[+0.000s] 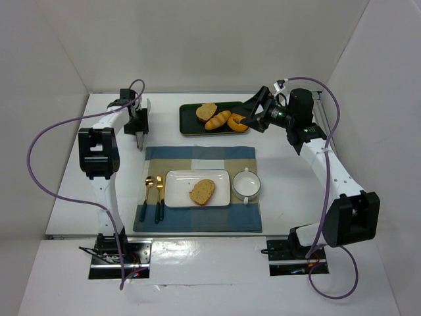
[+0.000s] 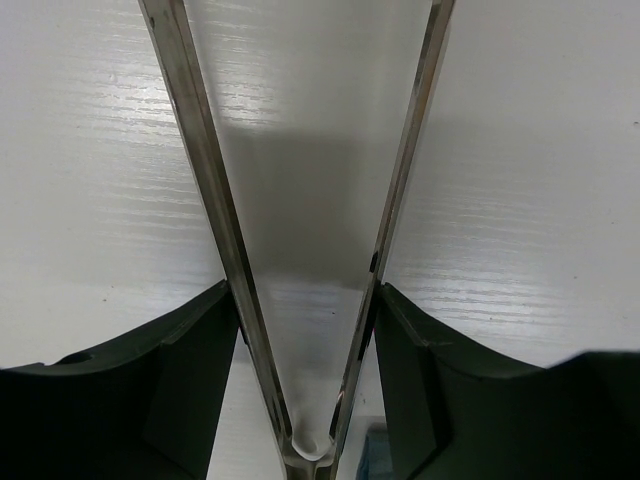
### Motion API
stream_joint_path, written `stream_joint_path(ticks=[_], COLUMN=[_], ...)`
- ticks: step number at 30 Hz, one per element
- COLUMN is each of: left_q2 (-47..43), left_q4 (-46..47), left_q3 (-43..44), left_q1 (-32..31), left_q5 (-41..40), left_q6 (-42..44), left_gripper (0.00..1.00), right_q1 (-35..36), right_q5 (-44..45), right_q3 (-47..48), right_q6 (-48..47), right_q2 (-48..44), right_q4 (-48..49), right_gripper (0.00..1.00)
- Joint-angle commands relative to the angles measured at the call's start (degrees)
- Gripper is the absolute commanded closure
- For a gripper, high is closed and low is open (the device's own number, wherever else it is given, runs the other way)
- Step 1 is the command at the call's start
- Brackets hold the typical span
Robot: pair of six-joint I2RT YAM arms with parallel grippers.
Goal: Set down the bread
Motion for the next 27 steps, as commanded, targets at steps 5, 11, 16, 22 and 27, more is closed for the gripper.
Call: stream_joint_path(ticks=[5,11,16,22,27], left_q2=[6.4,7.4,7.4,8.0,8.0], left_q4=[-6.2,-6.7,-7.2,-7.8,-7.8], left_q3=[-1.3,-0.8,-0.3,-0.3,-0.3], left_q1=[-1.2,-1.2,-1.2,-1.2,-1.2], left_q5=[3.8,4.5,5.1,5.2,5.2], left_q6=[0.5,0.5,0.0,0.0,0.0], left_gripper=[0.33,0.33,0.33,0.10,0.10], right_q1=[-0.3,-0.3,-0.9,-0.9,-0.9], right_q5=[-1.4,-1.4,-2.0,-2.0,-2.0], right_q3=[-0.1,-0.6,-1.1,-1.6,-1.6], right_q6=[1.7,2.2,2.7,3.3,3.3], right_q2=[-0.7,-0.7,-0.7,-0.7,-1.3], right_q4=[5.1,5.7,6.3,7.3,7.3], right_gripper=[0.00,0.00,0.00,0.00,0.00])
